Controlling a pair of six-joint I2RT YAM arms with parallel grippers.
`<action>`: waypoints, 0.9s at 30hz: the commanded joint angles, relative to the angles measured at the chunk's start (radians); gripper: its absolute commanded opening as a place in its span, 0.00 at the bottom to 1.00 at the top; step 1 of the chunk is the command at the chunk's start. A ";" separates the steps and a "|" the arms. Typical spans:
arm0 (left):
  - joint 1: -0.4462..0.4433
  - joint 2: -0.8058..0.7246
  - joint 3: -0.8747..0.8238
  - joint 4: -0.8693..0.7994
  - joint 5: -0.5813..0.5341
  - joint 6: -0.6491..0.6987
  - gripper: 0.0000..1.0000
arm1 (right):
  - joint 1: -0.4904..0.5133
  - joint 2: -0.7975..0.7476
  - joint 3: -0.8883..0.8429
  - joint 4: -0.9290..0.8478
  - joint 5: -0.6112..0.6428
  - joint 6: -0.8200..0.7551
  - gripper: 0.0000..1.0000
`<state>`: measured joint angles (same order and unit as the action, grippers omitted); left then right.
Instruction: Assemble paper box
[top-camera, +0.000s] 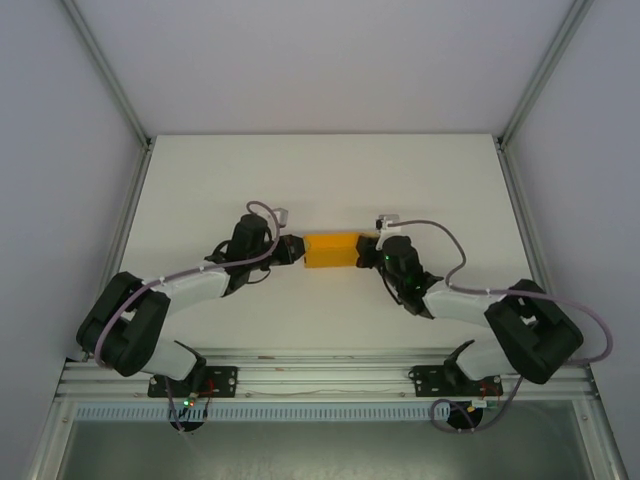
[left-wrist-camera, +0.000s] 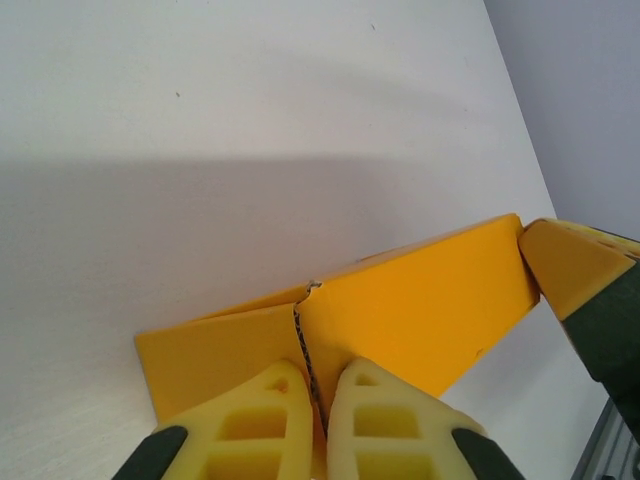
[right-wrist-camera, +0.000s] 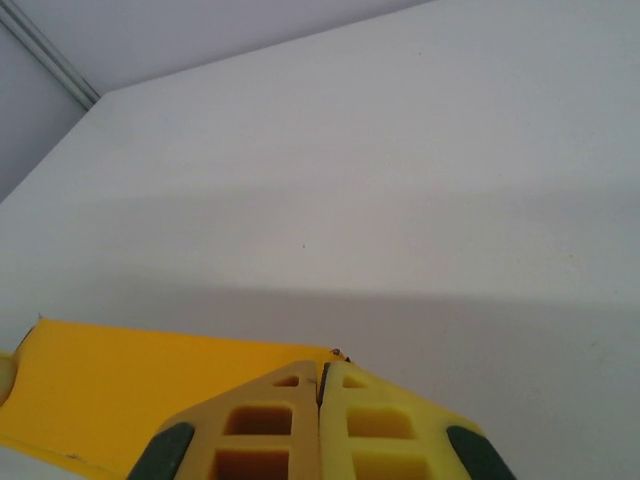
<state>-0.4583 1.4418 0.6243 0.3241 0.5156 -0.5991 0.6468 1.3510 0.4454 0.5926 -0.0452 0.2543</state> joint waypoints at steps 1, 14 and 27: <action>-0.016 0.022 0.044 -0.254 -0.064 0.059 0.18 | 0.012 -0.044 0.014 -0.378 -0.037 -0.001 0.07; -0.014 -0.071 0.401 -0.560 -0.383 0.185 1.00 | -0.008 -0.057 0.439 -0.676 -0.007 -0.161 0.70; 0.093 -0.090 0.369 -0.634 -0.473 0.181 1.00 | -0.013 0.180 0.798 -1.231 -0.445 -1.151 1.00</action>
<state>-0.3824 1.3911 1.0401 -0.2619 0.0837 -0.4175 0.6338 1.4750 1.1839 -0.4385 -0.4385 -0.6250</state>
